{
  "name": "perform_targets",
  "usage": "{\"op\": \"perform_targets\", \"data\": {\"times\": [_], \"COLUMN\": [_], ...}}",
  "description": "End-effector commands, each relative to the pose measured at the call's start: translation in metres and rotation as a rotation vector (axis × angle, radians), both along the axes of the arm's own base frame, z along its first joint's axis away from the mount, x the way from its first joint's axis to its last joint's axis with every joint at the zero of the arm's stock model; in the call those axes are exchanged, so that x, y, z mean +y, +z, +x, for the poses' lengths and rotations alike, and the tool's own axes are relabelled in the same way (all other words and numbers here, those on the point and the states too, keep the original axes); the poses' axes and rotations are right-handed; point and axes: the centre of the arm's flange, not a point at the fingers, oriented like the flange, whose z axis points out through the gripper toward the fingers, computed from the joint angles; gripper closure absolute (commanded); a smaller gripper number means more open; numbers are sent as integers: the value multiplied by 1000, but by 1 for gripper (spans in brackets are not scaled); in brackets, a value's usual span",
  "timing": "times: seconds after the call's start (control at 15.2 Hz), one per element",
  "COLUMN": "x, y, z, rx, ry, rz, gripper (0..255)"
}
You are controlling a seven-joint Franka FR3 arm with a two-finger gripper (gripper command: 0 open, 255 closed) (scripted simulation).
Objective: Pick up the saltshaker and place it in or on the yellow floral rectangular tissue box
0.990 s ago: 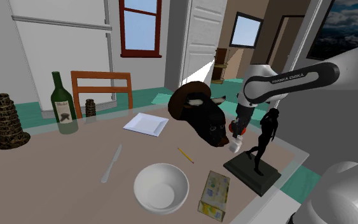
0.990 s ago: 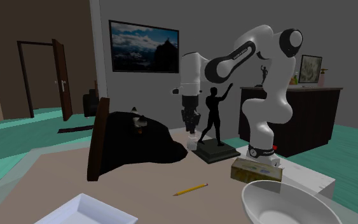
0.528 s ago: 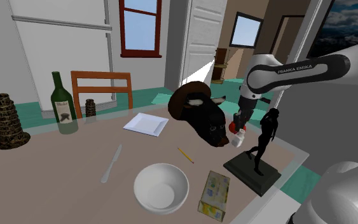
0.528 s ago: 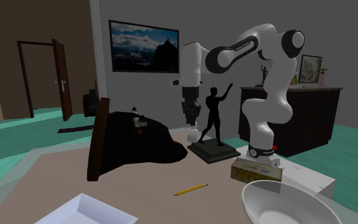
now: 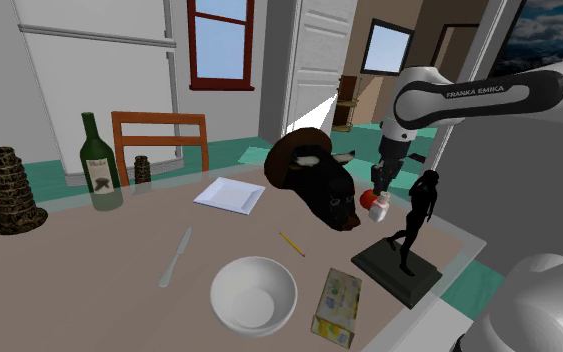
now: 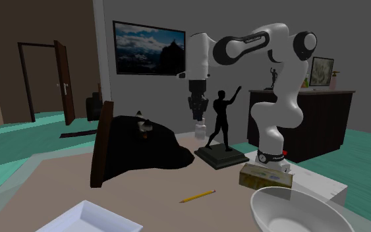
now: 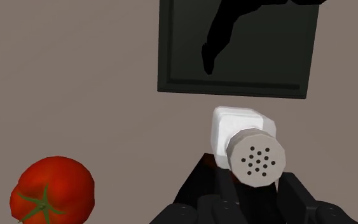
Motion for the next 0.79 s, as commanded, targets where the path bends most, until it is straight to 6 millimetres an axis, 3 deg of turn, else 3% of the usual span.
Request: {"op": "perform_targets", "data": {"times": [0.0, 0.46, 0.59, 0.66, 0.73], "x": [0, 0, 25, 14, 14], "y": [10, 45, 48, 47, 47], "z": [0, 0, -6, -3, -3], "rx": [1, 1, 1, 0, 0], "ry": [0, 0, 0, 1, 1], "rz": [0, 0, 0, 1, 1], "gripper": [255, 255, 255, 255, 0]}}
